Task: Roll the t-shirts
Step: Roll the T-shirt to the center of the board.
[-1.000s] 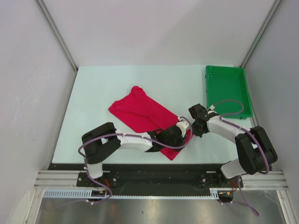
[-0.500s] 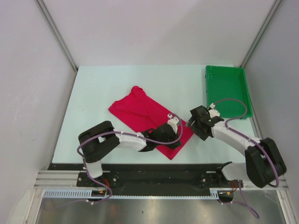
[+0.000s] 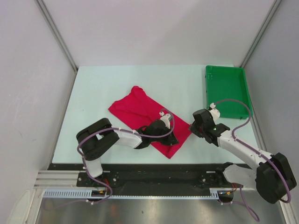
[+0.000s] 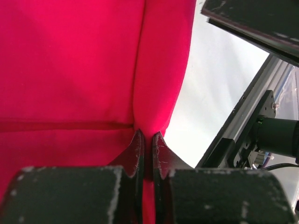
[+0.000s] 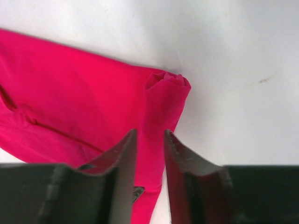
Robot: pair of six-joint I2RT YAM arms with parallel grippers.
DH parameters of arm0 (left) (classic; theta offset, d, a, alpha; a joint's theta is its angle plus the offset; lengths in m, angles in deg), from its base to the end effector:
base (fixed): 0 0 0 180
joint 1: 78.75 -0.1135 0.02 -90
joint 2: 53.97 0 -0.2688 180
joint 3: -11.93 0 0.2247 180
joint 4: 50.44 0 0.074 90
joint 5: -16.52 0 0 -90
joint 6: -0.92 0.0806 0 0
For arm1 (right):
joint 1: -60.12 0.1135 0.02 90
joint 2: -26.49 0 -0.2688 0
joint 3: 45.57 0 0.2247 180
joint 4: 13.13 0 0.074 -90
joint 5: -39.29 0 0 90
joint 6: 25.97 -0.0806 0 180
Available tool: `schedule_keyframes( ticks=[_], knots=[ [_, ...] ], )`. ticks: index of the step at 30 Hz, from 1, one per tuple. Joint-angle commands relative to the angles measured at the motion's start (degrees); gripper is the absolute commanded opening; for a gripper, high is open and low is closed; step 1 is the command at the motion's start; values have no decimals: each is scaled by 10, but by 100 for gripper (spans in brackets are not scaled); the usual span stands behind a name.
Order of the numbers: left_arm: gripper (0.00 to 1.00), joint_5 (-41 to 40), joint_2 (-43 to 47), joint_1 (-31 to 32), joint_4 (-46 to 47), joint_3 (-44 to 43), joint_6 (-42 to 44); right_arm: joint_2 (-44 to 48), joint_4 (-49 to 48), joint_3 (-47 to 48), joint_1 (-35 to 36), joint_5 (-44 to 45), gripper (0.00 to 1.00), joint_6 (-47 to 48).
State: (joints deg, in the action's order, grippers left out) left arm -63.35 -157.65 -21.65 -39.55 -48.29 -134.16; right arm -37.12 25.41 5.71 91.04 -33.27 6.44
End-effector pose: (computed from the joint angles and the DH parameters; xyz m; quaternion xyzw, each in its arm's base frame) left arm 0.1923 -0.3233 0.1376 0.1337 0.8644 -0.4210 0.2403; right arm 0.1971 0.0899 0.1893 0.2642 0.8945 0.1287 0.3368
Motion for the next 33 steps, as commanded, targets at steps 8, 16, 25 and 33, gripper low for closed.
schedule_keyframes(
  ticks=[8, 16, 25, 33],
  knots=[
    [1, 7, -13, -10, -16, 4, -5, -91, -126, -3, -9, -22, 20, 28],
    [14, 2, 3, -11, -29, 0, 17, -147, -161, -3, -26, -32, 20, 41],
    [47, -26, 85, -11, -92, -2, 66, -157, -162, -3, -27, -37, 20, 41],
    [55, 3, 153, 1, -126, 37, 84, -166, -164, -2, -30, -42, 20, 41]
  ],
)
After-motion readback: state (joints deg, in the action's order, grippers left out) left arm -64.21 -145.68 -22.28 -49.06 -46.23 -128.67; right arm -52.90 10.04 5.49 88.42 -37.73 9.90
